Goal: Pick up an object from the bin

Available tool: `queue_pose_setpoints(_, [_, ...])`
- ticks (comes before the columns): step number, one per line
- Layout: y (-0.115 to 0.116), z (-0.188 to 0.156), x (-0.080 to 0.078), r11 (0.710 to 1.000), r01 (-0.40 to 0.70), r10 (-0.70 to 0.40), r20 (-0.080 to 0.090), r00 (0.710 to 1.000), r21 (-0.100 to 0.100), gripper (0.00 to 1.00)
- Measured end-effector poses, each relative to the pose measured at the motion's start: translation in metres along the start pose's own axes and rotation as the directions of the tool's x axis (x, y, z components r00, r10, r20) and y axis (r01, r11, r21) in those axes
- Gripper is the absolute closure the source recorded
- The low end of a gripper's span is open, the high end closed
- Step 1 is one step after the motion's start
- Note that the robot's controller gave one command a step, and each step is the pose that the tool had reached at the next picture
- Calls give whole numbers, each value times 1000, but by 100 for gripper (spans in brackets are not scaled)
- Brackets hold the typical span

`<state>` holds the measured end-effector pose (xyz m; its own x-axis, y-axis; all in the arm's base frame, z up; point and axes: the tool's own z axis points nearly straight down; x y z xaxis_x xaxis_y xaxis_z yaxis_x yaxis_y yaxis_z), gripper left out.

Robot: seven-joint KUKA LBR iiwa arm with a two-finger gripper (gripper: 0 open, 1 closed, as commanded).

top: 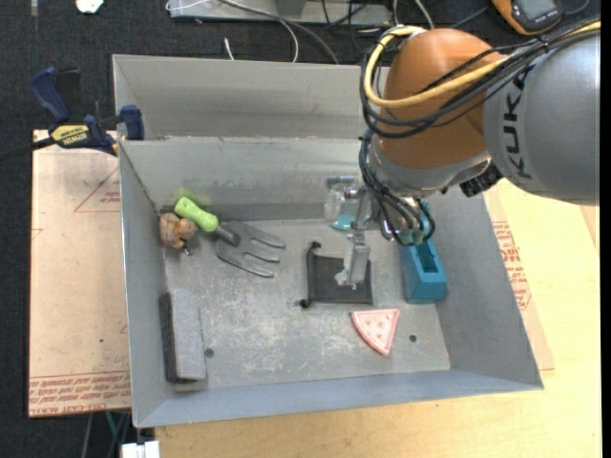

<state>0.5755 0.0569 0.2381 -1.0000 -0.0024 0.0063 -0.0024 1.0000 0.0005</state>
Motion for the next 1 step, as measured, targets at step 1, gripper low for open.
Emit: queue_pose_setpoints(1, [0,-5,-1,1000,-2,2,8,1000,-1,0])
